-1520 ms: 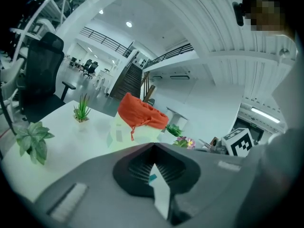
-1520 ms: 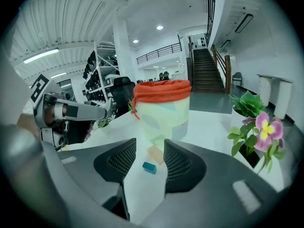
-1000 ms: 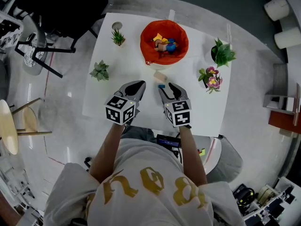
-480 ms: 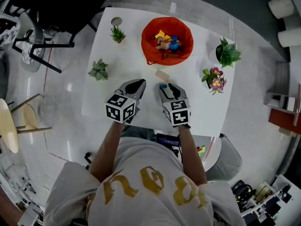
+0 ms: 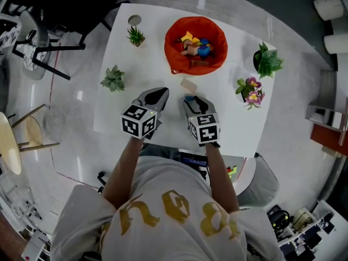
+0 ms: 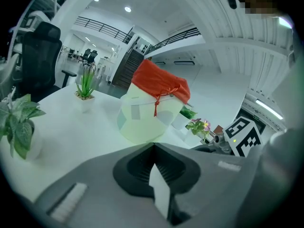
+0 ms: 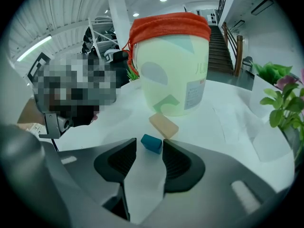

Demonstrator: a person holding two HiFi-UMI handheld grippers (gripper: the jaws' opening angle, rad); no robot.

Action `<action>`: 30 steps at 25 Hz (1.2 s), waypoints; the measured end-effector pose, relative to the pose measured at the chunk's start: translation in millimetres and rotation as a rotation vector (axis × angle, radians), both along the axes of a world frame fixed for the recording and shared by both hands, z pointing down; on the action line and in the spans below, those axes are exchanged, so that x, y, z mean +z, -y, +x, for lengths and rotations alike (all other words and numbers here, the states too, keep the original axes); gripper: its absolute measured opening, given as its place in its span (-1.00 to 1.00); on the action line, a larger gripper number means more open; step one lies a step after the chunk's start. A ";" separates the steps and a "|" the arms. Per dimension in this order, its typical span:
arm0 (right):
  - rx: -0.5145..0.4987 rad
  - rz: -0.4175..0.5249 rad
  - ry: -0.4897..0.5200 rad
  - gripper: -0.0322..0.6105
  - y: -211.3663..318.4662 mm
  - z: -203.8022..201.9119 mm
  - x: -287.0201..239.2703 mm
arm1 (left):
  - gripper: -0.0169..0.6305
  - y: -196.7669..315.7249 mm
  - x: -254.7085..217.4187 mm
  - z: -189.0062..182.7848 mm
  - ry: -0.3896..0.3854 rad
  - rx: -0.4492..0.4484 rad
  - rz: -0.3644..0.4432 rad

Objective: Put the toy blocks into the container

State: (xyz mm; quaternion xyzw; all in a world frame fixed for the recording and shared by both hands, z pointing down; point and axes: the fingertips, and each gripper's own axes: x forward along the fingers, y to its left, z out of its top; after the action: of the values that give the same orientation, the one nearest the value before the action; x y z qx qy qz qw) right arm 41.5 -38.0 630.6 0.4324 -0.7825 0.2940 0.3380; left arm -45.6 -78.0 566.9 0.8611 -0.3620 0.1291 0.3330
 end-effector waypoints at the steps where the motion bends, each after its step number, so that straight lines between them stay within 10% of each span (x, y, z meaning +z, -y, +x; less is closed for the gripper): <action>1: 0.002 -0.001 0.003 -0.27 0.6 -0.7 0.6 | -0.95 0.3 0.8 -0.7 0.000 -0.001 -0.002; 30: 0.006 0.027 0.023 -0.39 9.8 -0.5 -4.1 | -0.95 5.6 -2.7 3.6 -0.045 -0.017 0.000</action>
State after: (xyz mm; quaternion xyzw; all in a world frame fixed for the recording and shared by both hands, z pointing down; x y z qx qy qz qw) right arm 40.9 -47.8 626.5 0.4358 -0.7890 0.2895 0.3222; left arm -42.0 -83.6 564.1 0.8607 -0.3616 0.1069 0.3421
